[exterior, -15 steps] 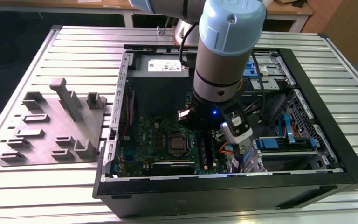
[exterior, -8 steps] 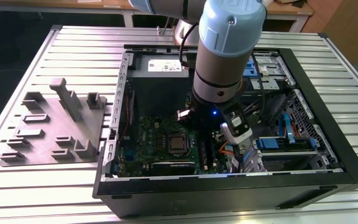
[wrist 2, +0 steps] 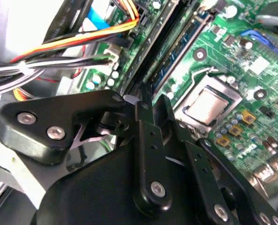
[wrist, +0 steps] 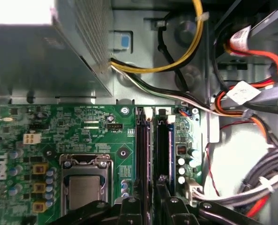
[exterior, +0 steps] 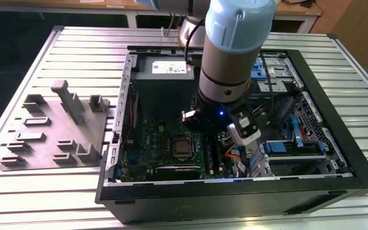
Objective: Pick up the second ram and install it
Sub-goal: 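Insert the second ram into the second slot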
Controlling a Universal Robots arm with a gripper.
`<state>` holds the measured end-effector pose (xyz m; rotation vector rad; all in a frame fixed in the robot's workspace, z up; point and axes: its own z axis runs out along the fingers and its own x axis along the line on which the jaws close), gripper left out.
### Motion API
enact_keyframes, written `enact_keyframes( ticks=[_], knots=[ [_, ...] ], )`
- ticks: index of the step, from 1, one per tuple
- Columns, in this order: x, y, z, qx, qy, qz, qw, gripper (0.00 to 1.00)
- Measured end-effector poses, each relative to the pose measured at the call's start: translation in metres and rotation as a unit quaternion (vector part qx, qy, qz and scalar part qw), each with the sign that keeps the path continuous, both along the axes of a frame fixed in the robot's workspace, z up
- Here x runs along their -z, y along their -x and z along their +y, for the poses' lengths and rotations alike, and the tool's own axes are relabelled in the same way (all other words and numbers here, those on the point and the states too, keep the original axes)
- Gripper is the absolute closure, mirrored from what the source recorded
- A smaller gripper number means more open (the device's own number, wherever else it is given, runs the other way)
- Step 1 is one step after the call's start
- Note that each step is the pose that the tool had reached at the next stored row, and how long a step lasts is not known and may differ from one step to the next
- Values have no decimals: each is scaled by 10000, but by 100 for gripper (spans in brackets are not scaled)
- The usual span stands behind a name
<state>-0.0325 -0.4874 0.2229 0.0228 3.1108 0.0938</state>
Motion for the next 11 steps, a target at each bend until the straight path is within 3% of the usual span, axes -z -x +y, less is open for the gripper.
enact_keyframes(
  ticks=[4,11],
  knots=[
    [-104,0,1,0,16,0,10000,74],
    [-106,0,1,0,21,0,10000,74]
  ],
)
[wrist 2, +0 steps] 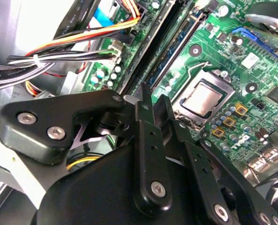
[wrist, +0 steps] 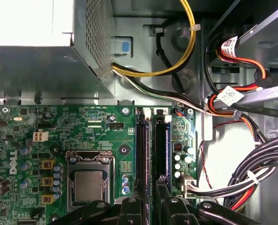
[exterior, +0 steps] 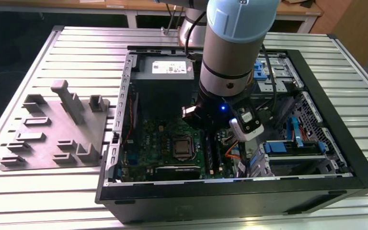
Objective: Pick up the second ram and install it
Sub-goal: 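Insert the second ram into the second slot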
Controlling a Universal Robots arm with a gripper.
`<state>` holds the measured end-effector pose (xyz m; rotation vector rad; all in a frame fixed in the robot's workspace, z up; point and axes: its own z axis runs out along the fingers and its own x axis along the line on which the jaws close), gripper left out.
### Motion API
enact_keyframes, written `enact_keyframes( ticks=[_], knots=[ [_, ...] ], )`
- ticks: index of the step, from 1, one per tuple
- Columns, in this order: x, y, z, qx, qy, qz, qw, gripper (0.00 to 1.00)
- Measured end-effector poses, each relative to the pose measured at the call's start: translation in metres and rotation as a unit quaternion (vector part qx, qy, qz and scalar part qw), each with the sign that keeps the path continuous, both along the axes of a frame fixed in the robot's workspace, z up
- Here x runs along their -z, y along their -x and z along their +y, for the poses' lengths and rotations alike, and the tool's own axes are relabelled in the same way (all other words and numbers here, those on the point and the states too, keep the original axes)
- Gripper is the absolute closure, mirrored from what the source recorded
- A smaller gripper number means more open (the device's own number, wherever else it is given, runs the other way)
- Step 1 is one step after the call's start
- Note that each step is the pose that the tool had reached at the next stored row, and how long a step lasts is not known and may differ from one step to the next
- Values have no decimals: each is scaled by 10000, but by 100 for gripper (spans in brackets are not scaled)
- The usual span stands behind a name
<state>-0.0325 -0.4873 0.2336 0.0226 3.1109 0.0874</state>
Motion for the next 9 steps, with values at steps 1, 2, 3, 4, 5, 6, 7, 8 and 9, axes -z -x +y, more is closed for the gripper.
enact_keyframes(
  ticks=[1,2,3,4,5,6,7,8,9],
  knots=[
    [0,0,0,0,0,0,10000,74],
    [0,0,0,0,1,0,10000,76],
    [0,0,0,0,1,0,10000,82],
    [0,0,0,0,1,0,10000,88],
    [0,0,0,0,1,0,10000,88],
    [0,0,0,0,1,0,10000,90],
    [0,0,0,0,2,0,10000,90],
    [0,0,0,0,2,0,10000,90],
    [0,0,0,0,2,0,10000,90]
  ],
)
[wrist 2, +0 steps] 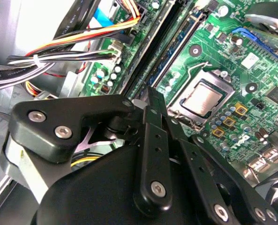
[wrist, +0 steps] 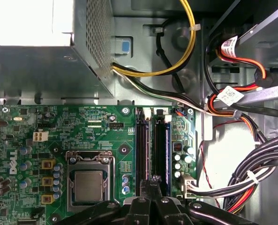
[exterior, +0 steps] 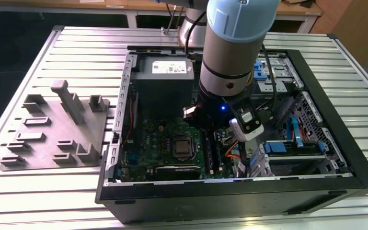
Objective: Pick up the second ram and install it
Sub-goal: 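Insert the second ram into the second slot, then press down the second ram until it locks into place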
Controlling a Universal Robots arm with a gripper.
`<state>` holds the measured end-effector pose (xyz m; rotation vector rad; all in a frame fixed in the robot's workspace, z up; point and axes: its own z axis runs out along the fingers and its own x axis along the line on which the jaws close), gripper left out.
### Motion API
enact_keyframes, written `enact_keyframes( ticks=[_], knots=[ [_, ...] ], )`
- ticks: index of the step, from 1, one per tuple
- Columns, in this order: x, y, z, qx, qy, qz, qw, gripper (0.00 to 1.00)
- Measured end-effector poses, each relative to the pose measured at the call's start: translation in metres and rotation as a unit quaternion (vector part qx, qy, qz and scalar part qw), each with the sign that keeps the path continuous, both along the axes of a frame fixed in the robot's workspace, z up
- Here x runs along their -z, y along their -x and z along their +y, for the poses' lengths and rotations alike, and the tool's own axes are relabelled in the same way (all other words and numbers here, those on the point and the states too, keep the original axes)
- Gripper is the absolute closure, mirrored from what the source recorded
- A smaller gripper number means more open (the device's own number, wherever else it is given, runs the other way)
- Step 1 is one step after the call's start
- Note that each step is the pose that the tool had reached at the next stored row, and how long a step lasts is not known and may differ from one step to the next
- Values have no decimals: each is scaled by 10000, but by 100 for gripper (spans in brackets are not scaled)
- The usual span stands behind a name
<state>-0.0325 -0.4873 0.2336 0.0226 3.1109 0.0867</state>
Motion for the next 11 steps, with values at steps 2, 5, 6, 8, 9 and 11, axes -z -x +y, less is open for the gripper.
enact_keyframes(
  ticks=[2,5,6,8,9,11],
  knots=[
    [0,0,0,0,8,0,10000,90],
    [0,0,0,0,8,0,10000,90],
    [0,0,1,0,8,0,10000,90],
    [0,0,5,0,9,0,10000,90],
    [-1,0,9,0,9,0,10000,90],
    [1,0,21,0,8,0,10000,90]
  ],
)
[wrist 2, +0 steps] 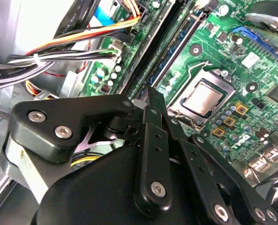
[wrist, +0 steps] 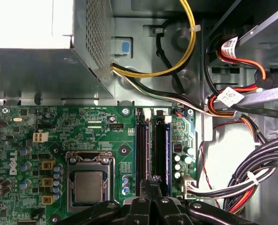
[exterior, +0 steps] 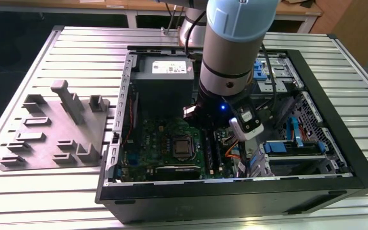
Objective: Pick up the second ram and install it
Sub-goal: 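Press down the second ram until it locks into place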
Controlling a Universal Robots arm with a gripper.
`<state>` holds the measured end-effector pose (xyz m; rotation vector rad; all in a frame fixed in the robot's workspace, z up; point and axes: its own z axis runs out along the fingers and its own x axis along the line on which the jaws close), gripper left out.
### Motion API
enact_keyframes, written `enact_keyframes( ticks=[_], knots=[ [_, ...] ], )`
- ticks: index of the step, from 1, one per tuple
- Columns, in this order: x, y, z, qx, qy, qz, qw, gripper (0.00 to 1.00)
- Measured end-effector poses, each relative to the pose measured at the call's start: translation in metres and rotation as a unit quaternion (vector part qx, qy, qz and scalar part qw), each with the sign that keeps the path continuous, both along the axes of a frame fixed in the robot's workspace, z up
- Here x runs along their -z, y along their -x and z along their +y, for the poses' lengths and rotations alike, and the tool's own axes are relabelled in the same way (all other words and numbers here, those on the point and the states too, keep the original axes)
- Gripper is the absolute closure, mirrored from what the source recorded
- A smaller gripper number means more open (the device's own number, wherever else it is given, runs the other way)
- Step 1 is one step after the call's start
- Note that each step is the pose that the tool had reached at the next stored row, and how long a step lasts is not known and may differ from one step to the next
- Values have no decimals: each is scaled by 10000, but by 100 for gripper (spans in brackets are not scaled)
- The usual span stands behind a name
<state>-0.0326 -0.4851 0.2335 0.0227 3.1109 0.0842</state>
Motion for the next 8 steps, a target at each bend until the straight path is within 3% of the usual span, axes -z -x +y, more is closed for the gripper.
enact_keyframes(
  ticks=[8],
  knots=[
    [0,-1,101,-1,2,0,10000,90]
  ],
)
